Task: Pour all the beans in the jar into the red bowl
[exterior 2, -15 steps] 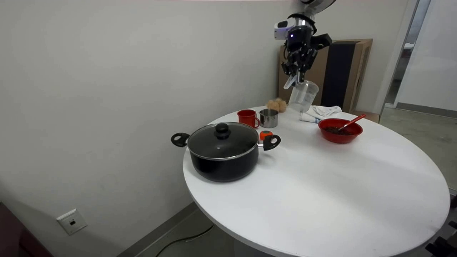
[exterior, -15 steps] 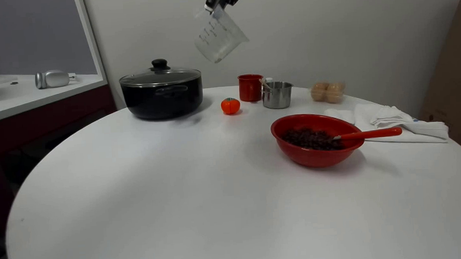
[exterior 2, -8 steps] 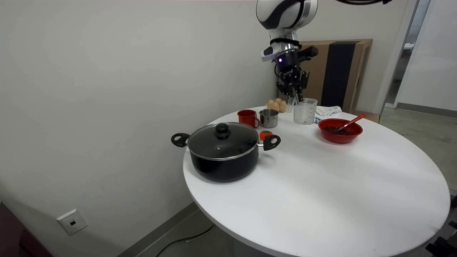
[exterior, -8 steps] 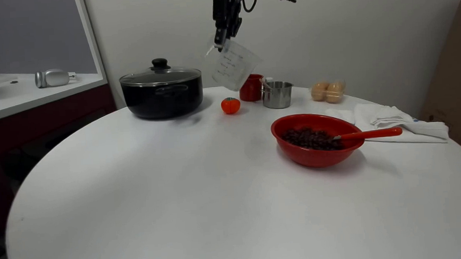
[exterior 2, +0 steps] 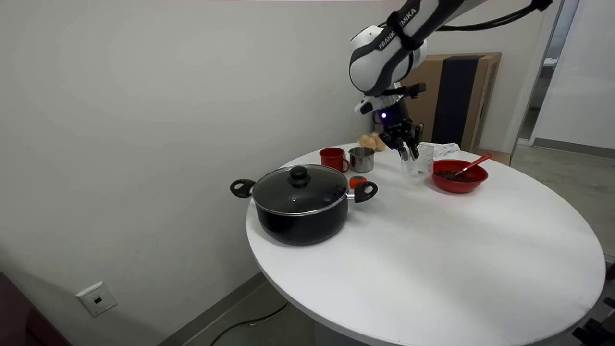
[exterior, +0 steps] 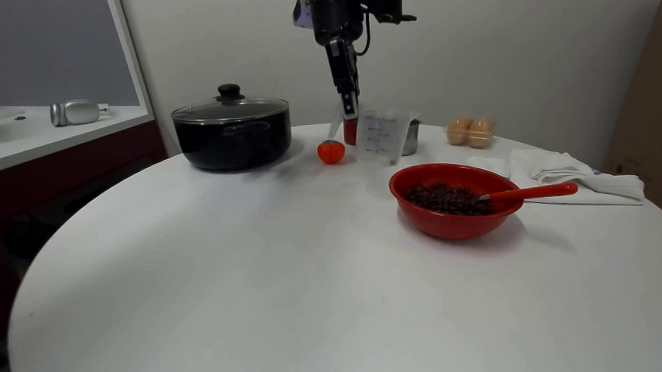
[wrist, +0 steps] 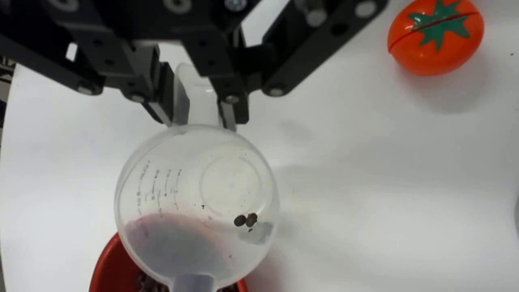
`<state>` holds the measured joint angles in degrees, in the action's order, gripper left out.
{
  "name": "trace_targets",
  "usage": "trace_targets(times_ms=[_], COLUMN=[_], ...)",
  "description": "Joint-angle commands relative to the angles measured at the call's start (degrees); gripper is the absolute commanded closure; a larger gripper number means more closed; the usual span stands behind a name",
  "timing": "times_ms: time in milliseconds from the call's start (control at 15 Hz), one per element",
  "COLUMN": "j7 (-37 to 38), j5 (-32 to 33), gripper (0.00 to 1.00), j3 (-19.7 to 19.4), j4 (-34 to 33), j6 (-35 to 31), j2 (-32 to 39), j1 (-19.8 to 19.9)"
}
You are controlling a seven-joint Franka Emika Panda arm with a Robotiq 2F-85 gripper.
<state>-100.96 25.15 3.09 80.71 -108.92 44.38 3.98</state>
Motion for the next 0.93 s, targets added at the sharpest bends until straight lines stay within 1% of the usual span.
trace_targets(times_ms=[0,200,333,467,533,667,867], j7=[5.23,12.23,18.61,25.23,26.95,25.74,16.63], j5=[8.04,16.8,24.26,31.76,33.71,33.77,28.49], gripper=[0.93,0.93,0.93,0.93,0.93,0.93,0.93], j3=[-3.93,-6.41,-7.93,-8.76,-8.25,-6.05,-2.34], j4=[14.13,21.89,25.73,28.59,29.65,31.75,34.09], j6=[-12.8,-23.2,-29.06,-32.99,-33.29,-32.16,-30.65], j2=[-7.26,-10.46,-12.08,-13.44,-14.05,-15.22,-16.09], j1=[-3.51,-5.51,-6.52,-6.82,-6.29,-4.44,-1.47])
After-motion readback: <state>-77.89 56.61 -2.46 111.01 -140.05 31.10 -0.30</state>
